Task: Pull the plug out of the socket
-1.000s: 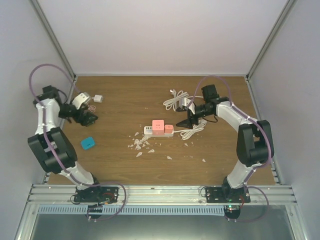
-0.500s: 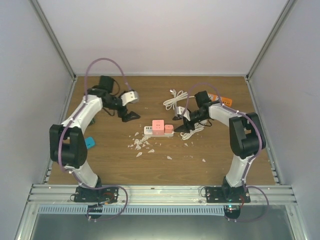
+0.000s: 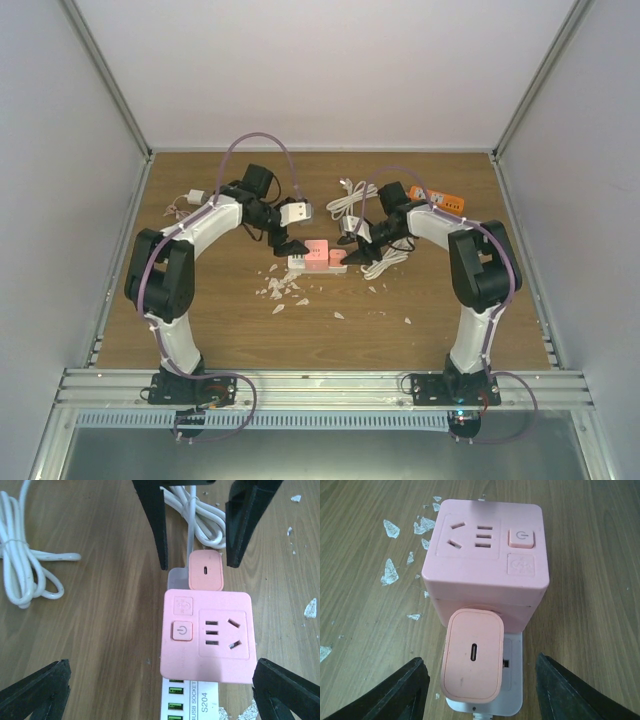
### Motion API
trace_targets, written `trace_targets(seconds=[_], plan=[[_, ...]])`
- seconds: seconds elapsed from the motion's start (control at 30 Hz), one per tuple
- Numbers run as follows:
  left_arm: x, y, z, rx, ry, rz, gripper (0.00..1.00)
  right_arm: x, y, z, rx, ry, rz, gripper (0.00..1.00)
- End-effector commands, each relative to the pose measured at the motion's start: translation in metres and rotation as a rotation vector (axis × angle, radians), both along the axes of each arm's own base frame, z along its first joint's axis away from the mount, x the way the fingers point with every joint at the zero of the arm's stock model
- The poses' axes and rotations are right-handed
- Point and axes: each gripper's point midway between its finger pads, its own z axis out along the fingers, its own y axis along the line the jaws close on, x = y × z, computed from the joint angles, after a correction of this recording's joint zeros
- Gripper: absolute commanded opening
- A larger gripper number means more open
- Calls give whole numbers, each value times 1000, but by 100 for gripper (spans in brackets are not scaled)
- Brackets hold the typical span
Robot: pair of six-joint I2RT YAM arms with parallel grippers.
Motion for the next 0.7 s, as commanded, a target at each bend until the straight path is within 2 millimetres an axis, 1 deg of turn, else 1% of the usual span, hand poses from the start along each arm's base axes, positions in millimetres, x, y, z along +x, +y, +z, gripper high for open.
trace_targets(seconds=[0.0,0.1,0.23,0.3,0.43,0.57,0.67], plan=[[-5,-16,-10,-4,-33,-81,99,1,10,-5,-20,10,6,58],[-5,-21,-19,-1,-14,-87,99,-1,13,-8,-32,11,12,57],[-8,-24,-29,-5,24,-88,99,-2,14,-8,-35,20,11,52],[-9,-26,-34,-5,31,-93,99,-1,14,-10,-42,24,3,50],[-10,-34,-39,-9,53,-108,99,5,15,-13,-53,28,-14,44],[-16,-37,-42,1,51,-139,94,7,15,-14,-58,26,-23,40],[-15,-37,-44,6,62,-136,88,7,16,-15,-62,26,-24,39]])
